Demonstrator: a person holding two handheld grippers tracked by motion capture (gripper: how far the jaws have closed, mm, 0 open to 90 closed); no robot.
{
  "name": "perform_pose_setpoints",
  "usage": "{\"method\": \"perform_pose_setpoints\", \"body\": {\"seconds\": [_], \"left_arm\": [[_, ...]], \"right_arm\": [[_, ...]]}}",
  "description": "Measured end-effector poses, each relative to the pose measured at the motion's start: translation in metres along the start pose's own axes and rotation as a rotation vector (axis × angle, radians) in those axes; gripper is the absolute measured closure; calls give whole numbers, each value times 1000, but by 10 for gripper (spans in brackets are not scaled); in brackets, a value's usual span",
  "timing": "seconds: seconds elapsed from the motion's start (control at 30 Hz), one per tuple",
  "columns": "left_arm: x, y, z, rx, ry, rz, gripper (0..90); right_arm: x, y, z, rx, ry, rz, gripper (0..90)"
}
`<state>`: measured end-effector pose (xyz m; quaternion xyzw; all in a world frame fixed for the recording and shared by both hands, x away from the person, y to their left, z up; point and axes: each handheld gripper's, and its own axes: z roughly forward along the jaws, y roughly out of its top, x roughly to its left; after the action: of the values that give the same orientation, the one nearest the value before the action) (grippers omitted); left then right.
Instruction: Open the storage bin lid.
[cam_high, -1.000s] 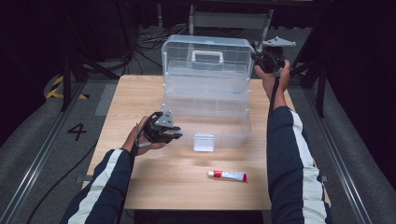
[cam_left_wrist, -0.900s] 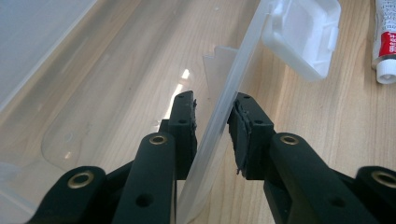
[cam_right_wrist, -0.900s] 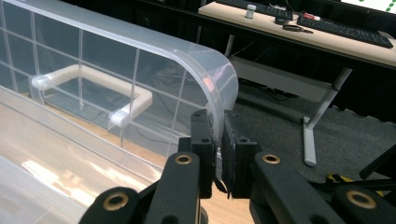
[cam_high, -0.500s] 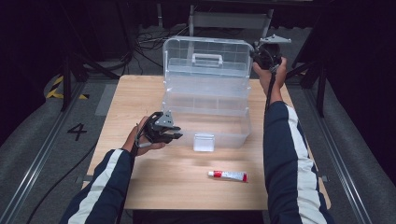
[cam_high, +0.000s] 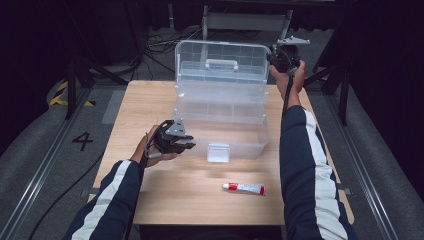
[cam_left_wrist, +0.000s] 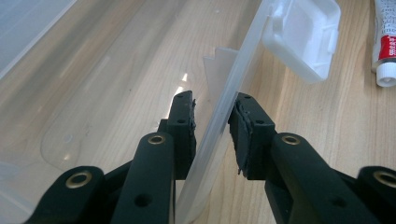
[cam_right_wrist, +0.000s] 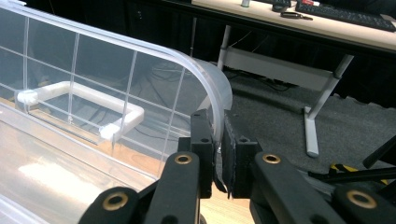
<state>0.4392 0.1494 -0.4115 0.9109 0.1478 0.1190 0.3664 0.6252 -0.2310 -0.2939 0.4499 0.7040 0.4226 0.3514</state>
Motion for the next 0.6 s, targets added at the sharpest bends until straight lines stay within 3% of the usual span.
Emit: {"method": "perform_pose_setpoints", "body": {"seconds": [0.37,0.6], "left_arm": [[1,-1,0,-4,-7,0,707],[1,-1,1,-4,-2,-3,706]], "right_arm": [[-2,0,15,21,-10,1,833],[-2,-4,20,7,-15,12,833]]}}
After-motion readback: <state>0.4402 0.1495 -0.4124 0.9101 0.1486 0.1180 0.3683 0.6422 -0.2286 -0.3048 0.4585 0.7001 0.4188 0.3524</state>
